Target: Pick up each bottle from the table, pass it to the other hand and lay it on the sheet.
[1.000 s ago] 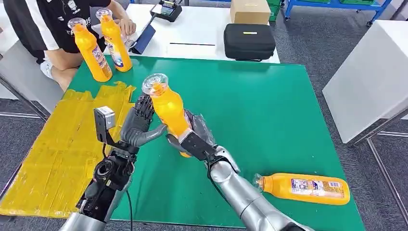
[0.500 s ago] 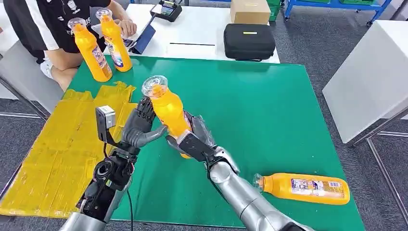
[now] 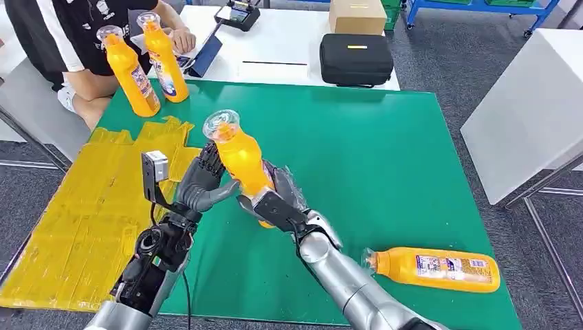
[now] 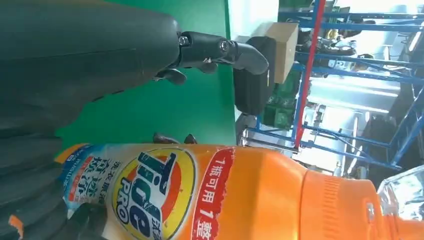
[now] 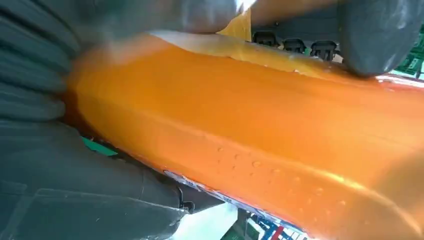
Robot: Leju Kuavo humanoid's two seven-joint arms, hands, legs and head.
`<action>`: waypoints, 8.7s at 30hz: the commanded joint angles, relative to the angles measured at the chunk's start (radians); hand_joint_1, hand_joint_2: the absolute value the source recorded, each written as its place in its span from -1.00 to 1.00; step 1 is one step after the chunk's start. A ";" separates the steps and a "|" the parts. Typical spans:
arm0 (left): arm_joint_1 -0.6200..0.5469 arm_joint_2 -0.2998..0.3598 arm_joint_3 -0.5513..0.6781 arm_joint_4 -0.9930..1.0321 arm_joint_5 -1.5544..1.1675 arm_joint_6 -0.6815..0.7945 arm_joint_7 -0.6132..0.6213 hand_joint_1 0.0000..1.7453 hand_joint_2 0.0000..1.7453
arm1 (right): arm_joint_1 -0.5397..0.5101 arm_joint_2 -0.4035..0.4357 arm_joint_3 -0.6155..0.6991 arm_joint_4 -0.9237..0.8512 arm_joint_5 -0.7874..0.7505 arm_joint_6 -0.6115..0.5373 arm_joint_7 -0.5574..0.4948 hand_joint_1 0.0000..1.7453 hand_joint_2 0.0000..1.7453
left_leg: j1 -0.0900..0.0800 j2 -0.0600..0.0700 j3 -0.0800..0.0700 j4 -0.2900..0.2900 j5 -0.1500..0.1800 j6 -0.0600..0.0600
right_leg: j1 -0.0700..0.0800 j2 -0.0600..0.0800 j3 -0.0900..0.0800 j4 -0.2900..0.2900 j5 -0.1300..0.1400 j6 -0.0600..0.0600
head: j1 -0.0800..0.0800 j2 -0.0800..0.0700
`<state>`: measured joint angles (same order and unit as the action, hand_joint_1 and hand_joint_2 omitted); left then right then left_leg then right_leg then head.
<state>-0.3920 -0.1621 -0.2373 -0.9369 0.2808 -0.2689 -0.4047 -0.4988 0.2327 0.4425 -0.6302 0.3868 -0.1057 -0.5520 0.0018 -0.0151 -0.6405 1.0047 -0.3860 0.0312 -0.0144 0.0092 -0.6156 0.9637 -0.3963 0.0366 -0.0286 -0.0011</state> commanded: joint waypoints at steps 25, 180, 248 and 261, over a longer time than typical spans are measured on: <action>-0.128 -0.020 -0.010 0.129 -0.019 0.026 -0.006 -1.00 1.00 | 0.023 0.040 0.195 0.088 0.159 -0.064 0.026 1.00 1.00 | 0.001 -0.002 0.003 0.000 -0.002 -0.002 | 0.002 -0.003 0.004 0.000 -0.003 -0.002 | 0.000 0.000; -0.114 -0.022 0.121 0.081 -0.338 0.517 -0.216 1.00 1.00 | 0.322 -0.107 -0.006 -0.674 -0.051 -0.290 -0.008 -1.00 1.00 | 0.000 -0.001 0.001 0.000 -0.003 -0.002 | 0.000 -0.002 0.002 0.001 -0.003 -0.002 | 0.001 0.000; -0.170 0.016 0.061 0.618 -1.821 0.913 0.334 -1.00 1.00 | 0.256 -0.109 -0.101 -0.639 -0.057 -0.151 0.042 -1.00 1.00 | 0.000 0.002 0.002 0.000 -0.003 -0.002 | 0.000 0.001 0.003 0.000 -0.003 -0.002 | 0.000 0.000; -0.174 -0.005 0.242 0.611 -1.614 0.763 0.181 -1.00 1.00 | 0.230 -0.100 -0.079 -0.622 -0.049 -0.153 0.051 -1.00 1.00 | 0.000 0.003 0.002 0.000 -0.004 -0.002 | 0.000 0.001 0.002 0.000 -0.003 -0.002 | 0.000 0.000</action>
<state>-0.5114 -0.1671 -0.1218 -0.3815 -1.4242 0.5284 -0.1422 -0.2080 0.1190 0.3552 -1.3253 0.3387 -0.2602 -0.5131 0.0016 -0.0154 -0.6439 1.0046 -0.3865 0.0311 -0.0146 0.0091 -0.6181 0.9636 -0.3968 0.0365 -0.0282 -0.0011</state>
